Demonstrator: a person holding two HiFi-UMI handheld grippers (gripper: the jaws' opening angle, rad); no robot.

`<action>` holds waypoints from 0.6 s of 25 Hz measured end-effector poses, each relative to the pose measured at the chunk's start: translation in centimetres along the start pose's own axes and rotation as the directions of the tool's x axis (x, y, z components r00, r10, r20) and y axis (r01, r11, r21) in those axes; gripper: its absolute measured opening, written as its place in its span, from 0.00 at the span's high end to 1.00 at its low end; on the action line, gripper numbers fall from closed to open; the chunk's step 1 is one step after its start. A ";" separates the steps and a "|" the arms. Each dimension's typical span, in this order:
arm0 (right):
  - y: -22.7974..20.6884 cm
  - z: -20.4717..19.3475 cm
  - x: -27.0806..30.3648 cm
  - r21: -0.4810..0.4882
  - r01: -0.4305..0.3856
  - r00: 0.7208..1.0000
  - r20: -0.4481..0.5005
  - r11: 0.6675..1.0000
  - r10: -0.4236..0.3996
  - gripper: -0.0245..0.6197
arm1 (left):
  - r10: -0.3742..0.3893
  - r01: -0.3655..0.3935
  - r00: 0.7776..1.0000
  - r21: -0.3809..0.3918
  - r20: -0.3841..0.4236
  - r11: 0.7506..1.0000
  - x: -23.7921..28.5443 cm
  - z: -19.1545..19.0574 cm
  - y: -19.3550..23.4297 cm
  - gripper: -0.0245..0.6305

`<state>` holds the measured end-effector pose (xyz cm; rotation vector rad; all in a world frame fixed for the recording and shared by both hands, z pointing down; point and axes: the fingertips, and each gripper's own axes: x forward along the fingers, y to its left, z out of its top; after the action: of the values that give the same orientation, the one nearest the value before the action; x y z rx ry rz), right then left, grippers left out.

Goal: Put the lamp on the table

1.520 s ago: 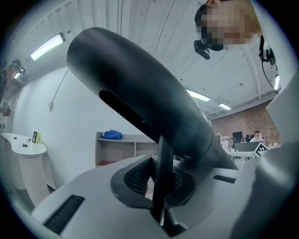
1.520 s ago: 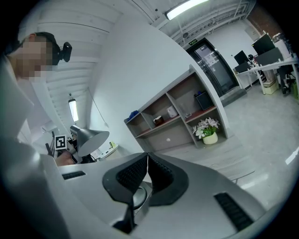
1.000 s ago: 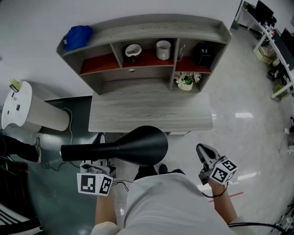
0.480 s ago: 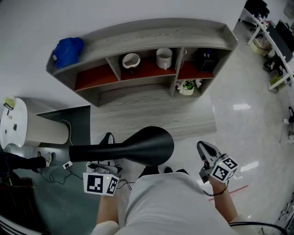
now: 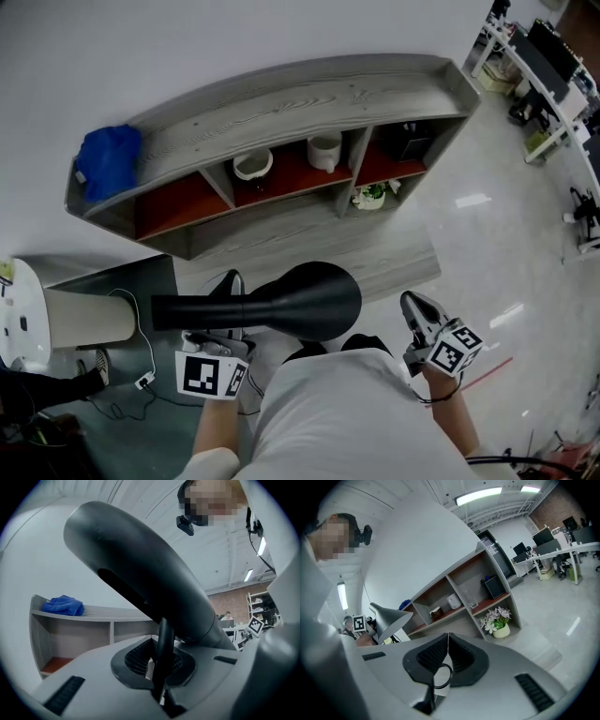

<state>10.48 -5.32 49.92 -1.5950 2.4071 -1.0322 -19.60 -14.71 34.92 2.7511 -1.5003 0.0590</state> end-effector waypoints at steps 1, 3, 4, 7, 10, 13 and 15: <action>-0.1 0.1 0.4 0.003 0.009 1.000 0.007 1.000 -0.009 0.93 | -0.017 0.017 1.000 0.004 0.001 1.000 0.8 0.1 0.2 0.96; -0.1 0.3 1.2 0.010 0.022 1.000 0.015 1.000 -0.022 0.93 | -0.041 0.041 0.999 0.006 0.000 0.999 2.4 0.1 0.6 0.96; -0.2 0.5 1.5 0.012 0.025 1.000 0.015 1.000 -0.025 0.93 | -0.047 0.047 0.999 0.005 -0.003 0.999 3.1 0.1 0.7 0.96; -0.7 1.0 2.3 -0.002 0.021 1.000 0.001 1.000 -0.021 0.93 | -0.047 0.047 0.999 -0.006 -0.012 0.999 5.2 -0.3 1.1 0.96; -1.7 2.0 3.3 -0.024 0.009 1.000 -0.015 1.000 -0.009 0.93 | -0.047 0.047 0.999 -0.027 -0.009 0.999 7.5 -0.7 1.1 0.96; -3.2 2.7 3.7 -0.019 -0.014 0.999 -0.046 1.000 0.013 0.93 | -0.051 0.051 0.999 -0.039 -0.003 0.998 9.2 -0.8 0.4 0.96; -4.2 3.4 4.0 -0.028 -0.030 0.997 -0.068 0.999 0.028 0.93 | -0.042 0.042 0.999 -0.044 -0.001 0.998 10.4 -0.9 -0.3 0.96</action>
<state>13.35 -11.33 50.82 -1.5536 2.4919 -1.0679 -13.81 -23.25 36.24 2.7455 -1.4252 0.0280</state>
